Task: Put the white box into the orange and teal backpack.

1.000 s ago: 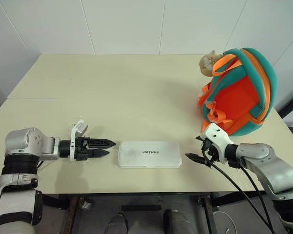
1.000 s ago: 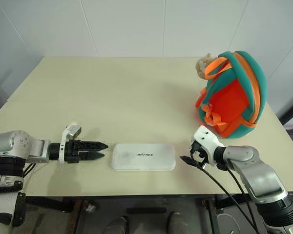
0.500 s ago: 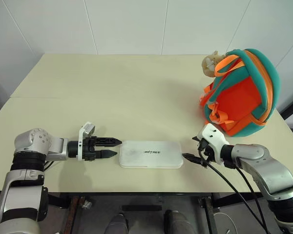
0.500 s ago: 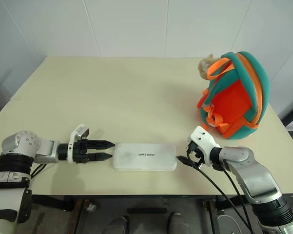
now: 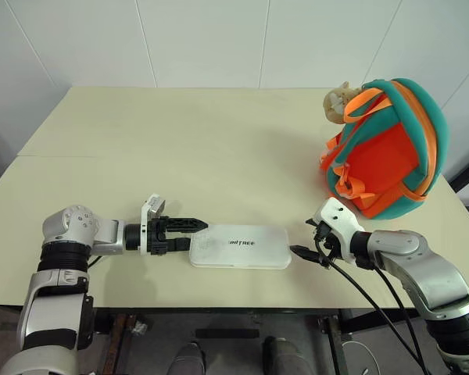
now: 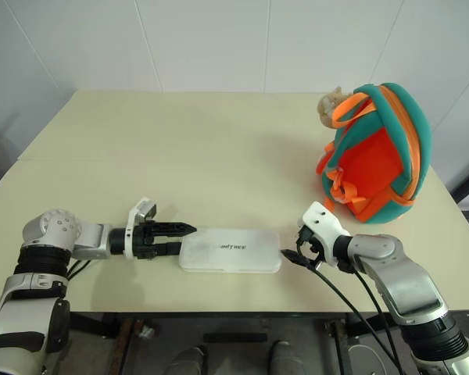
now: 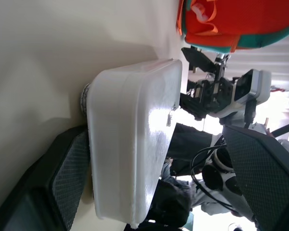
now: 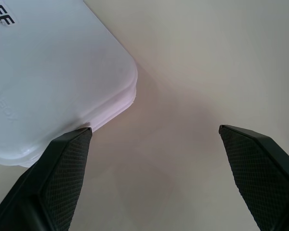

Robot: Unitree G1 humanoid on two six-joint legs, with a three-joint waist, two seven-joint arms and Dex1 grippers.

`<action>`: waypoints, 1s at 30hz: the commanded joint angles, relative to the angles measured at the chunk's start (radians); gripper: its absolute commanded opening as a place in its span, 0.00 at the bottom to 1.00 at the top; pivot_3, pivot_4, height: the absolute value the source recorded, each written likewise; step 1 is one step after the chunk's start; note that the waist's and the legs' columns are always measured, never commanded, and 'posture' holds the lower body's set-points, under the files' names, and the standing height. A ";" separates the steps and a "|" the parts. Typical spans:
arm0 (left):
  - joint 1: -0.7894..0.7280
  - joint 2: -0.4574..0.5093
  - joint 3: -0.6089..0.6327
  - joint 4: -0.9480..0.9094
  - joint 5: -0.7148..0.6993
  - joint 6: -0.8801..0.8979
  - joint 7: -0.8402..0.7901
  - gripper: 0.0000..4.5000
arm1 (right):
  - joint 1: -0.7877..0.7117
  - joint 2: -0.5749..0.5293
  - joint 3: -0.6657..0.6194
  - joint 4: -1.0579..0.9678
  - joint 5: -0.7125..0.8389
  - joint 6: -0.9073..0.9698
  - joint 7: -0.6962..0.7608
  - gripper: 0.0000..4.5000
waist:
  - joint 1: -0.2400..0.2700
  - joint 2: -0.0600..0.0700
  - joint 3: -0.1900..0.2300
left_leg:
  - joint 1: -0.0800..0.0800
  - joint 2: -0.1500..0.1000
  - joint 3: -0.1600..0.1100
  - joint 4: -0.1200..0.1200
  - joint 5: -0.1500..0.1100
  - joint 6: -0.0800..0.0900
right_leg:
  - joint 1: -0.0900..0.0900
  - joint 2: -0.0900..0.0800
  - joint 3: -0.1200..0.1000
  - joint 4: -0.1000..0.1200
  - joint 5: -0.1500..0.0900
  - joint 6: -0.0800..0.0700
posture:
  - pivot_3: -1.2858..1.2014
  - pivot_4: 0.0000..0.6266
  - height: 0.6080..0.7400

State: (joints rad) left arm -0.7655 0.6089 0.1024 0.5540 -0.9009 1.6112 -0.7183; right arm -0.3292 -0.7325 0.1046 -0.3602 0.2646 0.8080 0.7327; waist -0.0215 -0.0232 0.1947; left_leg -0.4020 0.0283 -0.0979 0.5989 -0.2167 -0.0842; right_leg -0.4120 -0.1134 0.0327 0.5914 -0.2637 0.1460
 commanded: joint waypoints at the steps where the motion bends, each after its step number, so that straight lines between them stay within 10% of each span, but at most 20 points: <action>1: 0.008 -0.029 -0.018 -0.037 0.031 0.001 0.009 1.00 | -0.015 0.009 -0.003 -0.029 0.002 -0.008 -0.007 0.99 | 0.000 0.000 0.000 | 0.000 0.000 0.000 0.000 0.000 0.000 | 0.000 0.000 0.000 0.000 0.000 0.000 | 0.52 0.24 1.00; 4: 0.015 -0.046 -0.012 -0.062 0.054 -0.020 0.014 1.00 | -0.015 0.009 -0.003 -0.027 0.002 -0.010 -0.007 0.99 | 0.002 0.000 0.000 | 0.000 0.000 0.000 0.000 0.000 0.000 | 0.000 0.000 0.000 0.000 0.000 0.000 | 0.52 0.24 1.00; 15: 0.042 -0.082 0.015 -0.140 0.095 -0.091 -0.008 0.31 | -0.018 0.007 -0.007 -0.023 -0.006 -0.016 -0.004 1.00 | -0.001 0.000 0.000 | 0.000 0.000 0.000 0.000 0.000 0.000 | 0.000 0.000 0.000 -0.001 0.000 0.000 | 0.52 0.24 1.00; 30: 0.067 0.003 -0.098 -0.201 0.138 -0.165 -0.108 0.29 | -0.027 0.000 -0.052 0.000 -0.020 -0.033 -0.025 1.00 | -0.004 0.000 0.000 | 0.000 0.000 0.000 0.001 0.000 -0.001 | 0.000 0.000 0.000 -0.002 0.000 -0.003 | 0.52 0.24 1.00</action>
State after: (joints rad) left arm -0.7154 0.5807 0.0541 0.3668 -0.8294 1.4497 -0.8428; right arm -0.3431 -0.7272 0.0877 -0.3508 0.2446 0.7942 0.7191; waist -0.0251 -0.0234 0.1947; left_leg -0.4023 0.0283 -0.0978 0.5998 -0.2164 -0.0848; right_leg -0.4118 -0.1134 0.0328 0.5895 -0.2635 0.1430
